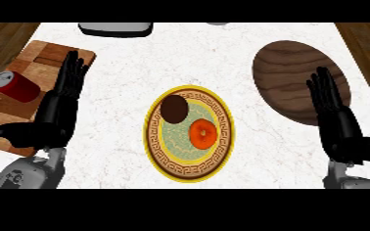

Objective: Pick the squash from the plate and place it in the bowl

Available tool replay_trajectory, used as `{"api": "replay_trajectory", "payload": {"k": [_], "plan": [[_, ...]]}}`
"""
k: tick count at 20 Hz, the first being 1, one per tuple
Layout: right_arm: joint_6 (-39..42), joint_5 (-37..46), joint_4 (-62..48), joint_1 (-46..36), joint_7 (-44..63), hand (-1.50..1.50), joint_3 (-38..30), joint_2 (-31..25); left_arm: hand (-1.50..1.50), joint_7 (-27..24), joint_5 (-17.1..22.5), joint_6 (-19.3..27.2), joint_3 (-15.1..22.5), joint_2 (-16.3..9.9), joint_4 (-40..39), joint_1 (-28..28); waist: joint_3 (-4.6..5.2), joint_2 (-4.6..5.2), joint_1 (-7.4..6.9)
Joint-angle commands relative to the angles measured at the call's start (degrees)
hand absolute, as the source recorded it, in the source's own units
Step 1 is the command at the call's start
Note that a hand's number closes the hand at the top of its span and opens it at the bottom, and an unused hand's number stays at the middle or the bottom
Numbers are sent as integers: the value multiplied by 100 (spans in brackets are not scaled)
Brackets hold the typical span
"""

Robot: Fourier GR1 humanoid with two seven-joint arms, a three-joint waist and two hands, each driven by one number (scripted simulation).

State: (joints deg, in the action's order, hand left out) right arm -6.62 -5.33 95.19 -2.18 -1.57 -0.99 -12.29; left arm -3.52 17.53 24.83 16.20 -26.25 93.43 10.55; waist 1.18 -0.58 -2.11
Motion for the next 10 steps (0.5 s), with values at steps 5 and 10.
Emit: {"api": "replay_trajectory", "payload": {"k": [5, 10], "plan": [[1984, -1324, -636, -802, -777, 150, 555, 261, 0, 434, -561, 110, -131, -540, -369, 379, -159, 133, 10], [803, -466, -1971, -233, -2566, -150, -180, 666, 0, 689, -545, -33, -106, -602, -433, 207, -140, 108, 138]]}}
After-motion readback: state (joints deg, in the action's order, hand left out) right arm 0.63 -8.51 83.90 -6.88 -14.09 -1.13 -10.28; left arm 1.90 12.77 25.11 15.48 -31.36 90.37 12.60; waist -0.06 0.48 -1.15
